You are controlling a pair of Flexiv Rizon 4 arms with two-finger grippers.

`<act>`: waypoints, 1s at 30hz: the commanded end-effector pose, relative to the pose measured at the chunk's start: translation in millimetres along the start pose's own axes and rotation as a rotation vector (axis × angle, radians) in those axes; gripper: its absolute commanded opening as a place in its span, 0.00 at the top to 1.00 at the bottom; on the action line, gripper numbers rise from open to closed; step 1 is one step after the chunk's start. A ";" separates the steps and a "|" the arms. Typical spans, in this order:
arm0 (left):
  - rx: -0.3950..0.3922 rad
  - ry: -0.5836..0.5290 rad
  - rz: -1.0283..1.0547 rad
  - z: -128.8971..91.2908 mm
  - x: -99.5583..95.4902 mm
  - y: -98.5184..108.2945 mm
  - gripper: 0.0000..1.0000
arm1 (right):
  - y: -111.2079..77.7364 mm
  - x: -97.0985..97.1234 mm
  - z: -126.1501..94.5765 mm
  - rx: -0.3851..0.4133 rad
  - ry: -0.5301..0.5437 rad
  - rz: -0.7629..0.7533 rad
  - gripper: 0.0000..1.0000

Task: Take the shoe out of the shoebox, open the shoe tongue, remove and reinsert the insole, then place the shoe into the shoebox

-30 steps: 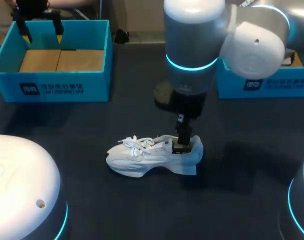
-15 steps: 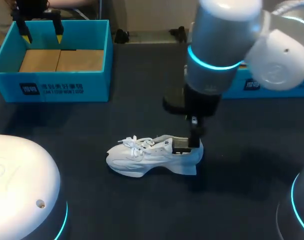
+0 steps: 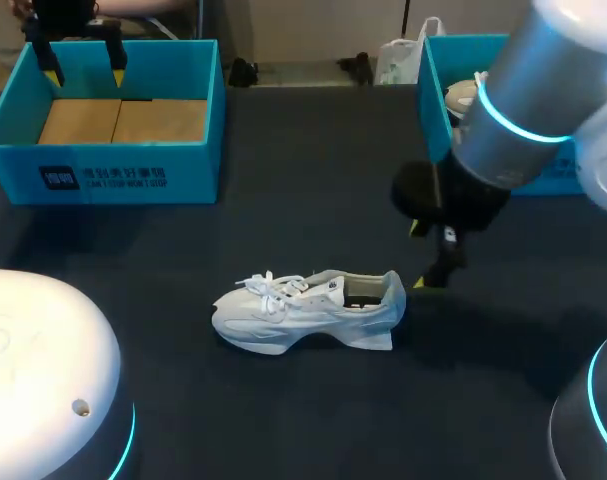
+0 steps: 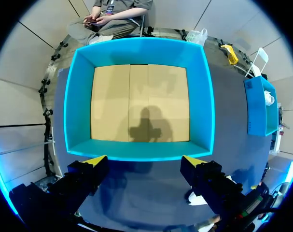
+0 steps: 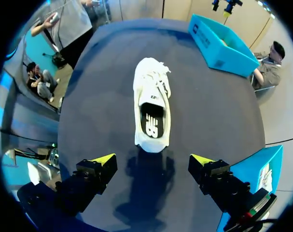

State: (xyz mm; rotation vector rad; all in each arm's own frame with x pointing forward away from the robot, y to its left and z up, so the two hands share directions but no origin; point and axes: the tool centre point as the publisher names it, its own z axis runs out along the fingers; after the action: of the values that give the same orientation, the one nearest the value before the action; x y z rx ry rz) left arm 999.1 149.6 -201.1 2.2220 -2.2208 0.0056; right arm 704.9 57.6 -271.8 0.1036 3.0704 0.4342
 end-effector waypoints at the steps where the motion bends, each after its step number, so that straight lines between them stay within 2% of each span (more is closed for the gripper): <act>1: -0.001 -0.001 0.000 -0.4 0.0 -0.2 0.00 | -31.3 3.8 1.4 -0.429 0.002 -0.015 0.00; 7: -0.001 -0.001 0.000 -0.4 0.0 -0.2 0.00 | -44.4 2.5 4.2 -0.538 -0.004 -0.083 0.00; 17: -0.001 -0.001 0.000 -0.4 0.0 -0.2 0.00 | -76.3 -1.6 23.4 -0.629 0.012 -0.085 0.00; 21: -0.001 -0.001 0.000 -0.4 0.0 -0.2 0.00 | -93.2 -4.9 32.3 -0.678 -0.026 -0.092 0.00; 30: -0.001 -0.001 0.000 -0.4 0.0 -0.2 0.00 | -93.2 -4.9 32.3 -0.678 -0.026 -0.092 0.00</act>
State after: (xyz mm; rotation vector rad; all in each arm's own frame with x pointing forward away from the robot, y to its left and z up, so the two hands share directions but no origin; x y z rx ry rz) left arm 999.1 149.6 -201.1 2.2219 -2.2209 0.0057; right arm 709.0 -21.0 -326.1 -0.0512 2.7648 1.2854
